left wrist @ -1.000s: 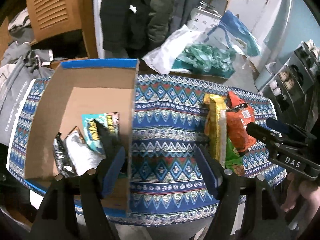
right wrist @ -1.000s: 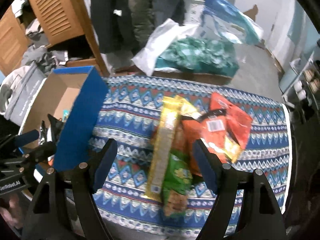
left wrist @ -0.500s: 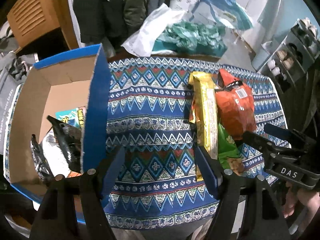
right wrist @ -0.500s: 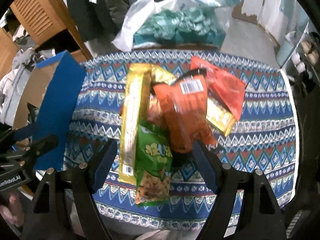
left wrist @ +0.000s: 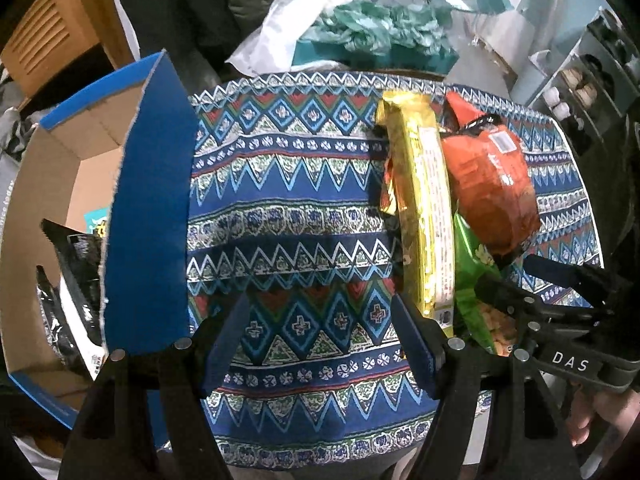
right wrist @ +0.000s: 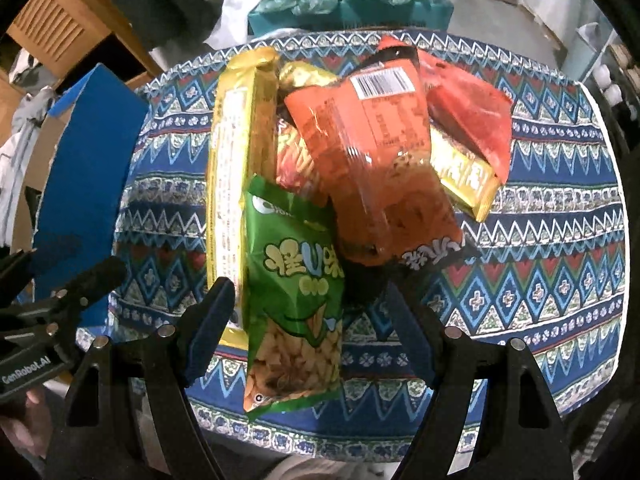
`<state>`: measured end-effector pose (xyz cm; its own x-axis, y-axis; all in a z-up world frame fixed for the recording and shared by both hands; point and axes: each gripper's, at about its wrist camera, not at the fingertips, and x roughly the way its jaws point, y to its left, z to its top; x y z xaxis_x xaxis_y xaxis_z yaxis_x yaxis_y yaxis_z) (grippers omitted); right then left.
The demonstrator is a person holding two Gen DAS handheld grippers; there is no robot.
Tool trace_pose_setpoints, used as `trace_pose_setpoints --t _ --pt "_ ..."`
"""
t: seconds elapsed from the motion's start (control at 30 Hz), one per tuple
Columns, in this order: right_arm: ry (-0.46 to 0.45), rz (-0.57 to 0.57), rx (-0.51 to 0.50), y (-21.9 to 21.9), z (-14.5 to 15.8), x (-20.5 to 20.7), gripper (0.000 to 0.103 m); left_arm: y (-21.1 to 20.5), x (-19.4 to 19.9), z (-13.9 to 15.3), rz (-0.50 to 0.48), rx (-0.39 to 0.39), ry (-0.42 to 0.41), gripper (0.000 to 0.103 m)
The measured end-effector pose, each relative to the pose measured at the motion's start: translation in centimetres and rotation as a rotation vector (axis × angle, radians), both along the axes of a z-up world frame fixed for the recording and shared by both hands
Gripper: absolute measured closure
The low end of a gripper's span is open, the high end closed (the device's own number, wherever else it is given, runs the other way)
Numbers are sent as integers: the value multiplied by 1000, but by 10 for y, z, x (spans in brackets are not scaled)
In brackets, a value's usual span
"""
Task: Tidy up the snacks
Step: 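Grasp the green peanut bag with the right tool while the left tool grasps the gold bar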
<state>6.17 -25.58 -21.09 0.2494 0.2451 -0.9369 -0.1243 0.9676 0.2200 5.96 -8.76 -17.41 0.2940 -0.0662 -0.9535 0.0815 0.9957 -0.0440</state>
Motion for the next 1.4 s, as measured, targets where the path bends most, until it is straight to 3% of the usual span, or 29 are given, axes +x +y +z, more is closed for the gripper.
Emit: trace_pose_setpoints --t 0.37,0.43,0.57,0.77,0.83,0.93,1.0,1.17,1.23,1.27,1.4 --pt "59 5 -3 6 -31 9 26 -2 7 -14 -1 8 35 29" --pt "61 13 8 9 -35 8 30 -3 9 -16 1 0 40 29" --pt "85 18 67 6 -40 7 52 -7 15 -20 4 -19 51 29" --pt "86 20 35 0 -36 -3 58 -15 23 -26 4 -44 69 29" --pt "74 31 -28 0 -39 -7 57 -18 25 -28 4 -51 75 29" --pt "78 13 20 -6 -45 -5 48 -23 29 -30 5 -57 83 29" --pt "91 3 41 -8 -53 0 35 -25 33 -32 16 -66 88 29" --pt "82 9 65 -10 -66 5 30 -32 40 -34 27 -87 98 25" --pt "67 19 61 -10 -67 5 33 -35 41 -34 27 -85 92 24" --pt "57 23 62 -8 -67 6 45 -37 42 -35 26 -85 91 24" --pt "43 26 58 -19 -58 3 57 -44 48 -36 35 -109 93 24"
